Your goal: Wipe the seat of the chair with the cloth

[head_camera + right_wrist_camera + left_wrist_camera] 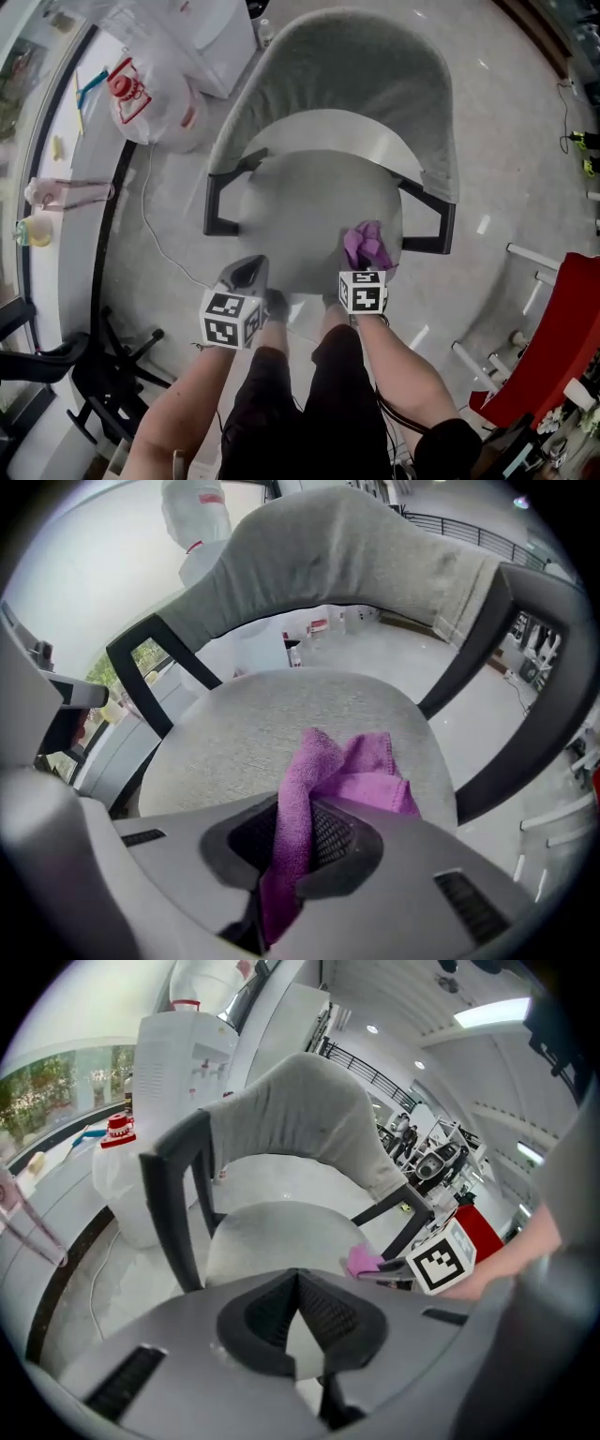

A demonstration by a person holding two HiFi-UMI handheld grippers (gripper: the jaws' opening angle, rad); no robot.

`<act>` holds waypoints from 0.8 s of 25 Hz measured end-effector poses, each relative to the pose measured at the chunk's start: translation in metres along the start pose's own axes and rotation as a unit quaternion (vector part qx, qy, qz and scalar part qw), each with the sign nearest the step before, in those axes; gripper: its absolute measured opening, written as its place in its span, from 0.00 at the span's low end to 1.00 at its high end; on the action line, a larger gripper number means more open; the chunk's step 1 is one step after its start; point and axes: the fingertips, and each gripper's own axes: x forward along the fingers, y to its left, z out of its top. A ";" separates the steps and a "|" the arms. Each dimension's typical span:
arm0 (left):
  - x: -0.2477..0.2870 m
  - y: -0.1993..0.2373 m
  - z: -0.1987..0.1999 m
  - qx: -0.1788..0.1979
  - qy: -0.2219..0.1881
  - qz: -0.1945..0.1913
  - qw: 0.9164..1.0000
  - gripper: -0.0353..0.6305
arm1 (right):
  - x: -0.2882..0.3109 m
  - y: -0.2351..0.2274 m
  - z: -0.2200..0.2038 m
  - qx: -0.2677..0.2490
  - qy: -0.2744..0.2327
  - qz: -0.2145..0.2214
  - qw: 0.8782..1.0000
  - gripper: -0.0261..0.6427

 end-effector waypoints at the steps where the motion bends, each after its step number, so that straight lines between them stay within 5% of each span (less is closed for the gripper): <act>1: -0.004 0.007 0.000 -0.006 -0.003 0.004 1.000 0.06 | 0.003 0.008 0.002 0.002 0.001 0.002 1.000 0.11; 9: -0.036 0.050 -0.005 -0.040 -0.024 0.028 0.999 0.06 | 0.018 0.059 0.017 0.011 0.009 0.026 1.000 0.11; 20: -0.058 0.080 -0.023 -0.062 -0.028 0.042 0.997 0.06 | 0.037 0.189 0.036 -0.012 0.033 0.153 0.988 0.11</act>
